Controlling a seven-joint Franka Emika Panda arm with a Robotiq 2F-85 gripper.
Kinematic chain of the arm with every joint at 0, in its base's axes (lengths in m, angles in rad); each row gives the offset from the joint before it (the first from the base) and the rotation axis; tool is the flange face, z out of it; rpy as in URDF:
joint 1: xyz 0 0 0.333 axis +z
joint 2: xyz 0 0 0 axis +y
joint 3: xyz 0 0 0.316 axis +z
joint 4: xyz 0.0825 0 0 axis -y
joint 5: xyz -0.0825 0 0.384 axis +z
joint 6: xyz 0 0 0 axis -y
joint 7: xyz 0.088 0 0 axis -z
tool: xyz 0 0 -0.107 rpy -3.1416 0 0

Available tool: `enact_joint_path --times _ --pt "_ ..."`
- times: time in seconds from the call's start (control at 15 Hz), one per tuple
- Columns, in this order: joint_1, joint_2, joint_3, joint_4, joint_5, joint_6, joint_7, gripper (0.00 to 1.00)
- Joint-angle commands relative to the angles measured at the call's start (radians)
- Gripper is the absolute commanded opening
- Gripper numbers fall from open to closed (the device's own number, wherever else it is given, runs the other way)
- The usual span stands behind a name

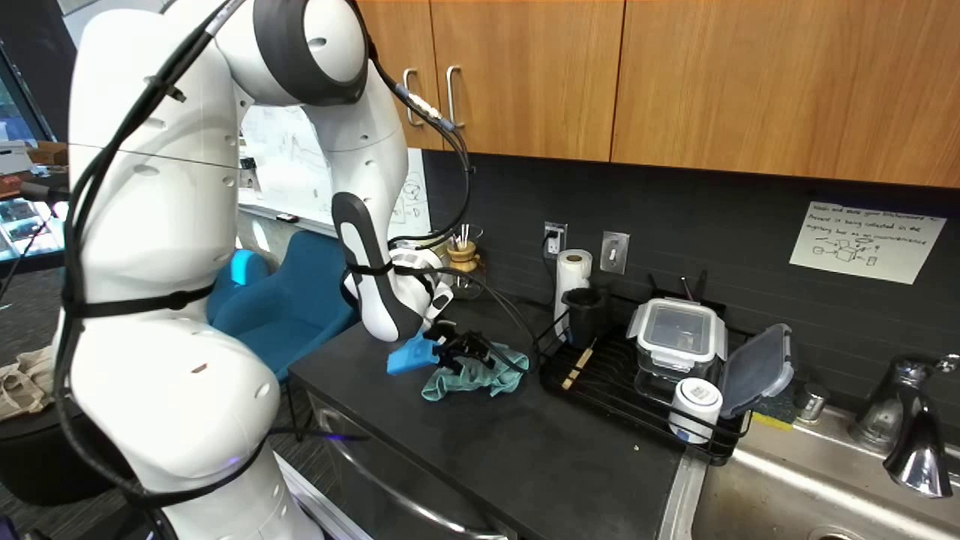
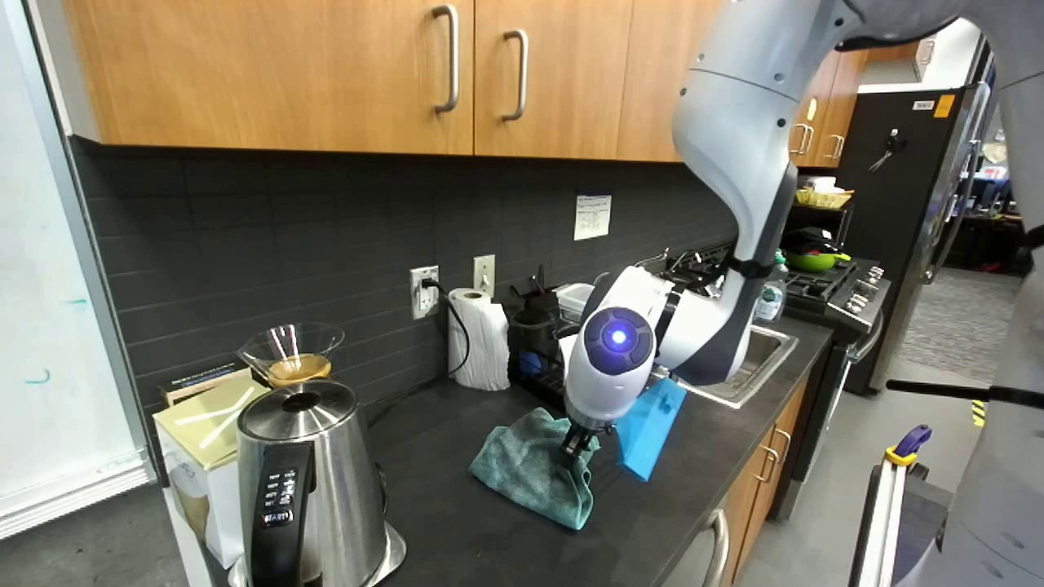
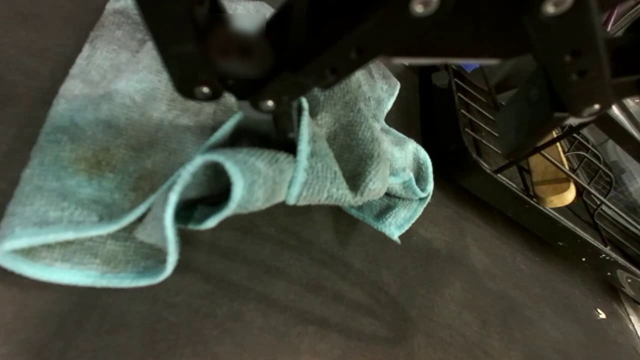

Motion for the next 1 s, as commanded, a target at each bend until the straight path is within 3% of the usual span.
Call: enact_joint_path --times 0.0,0.13,0.27,0.33,0.47,0.93 --pt "-0.020 -0.001 0.022 0.001 0.006 -0.017 0.006 0.99" --pt "-0.030 -0.002 0.024 0.003 0.006 -0.007 0.024 1.00" --pt "-0.036 -0.004 0.027 0.004 -0.003 -0.002 0.048 0.74" --pt "-0.037 -0.004 0.028 0.004 -0.008 -0.003 0.054 0.74" --pt "-0.037 -0.006 0.030 0.003 -0.010 -0.009 0.066 0.61" --pt "-0.038 -0.008 0.033 0.001 -0.010 -0.007 0.083 0.06"
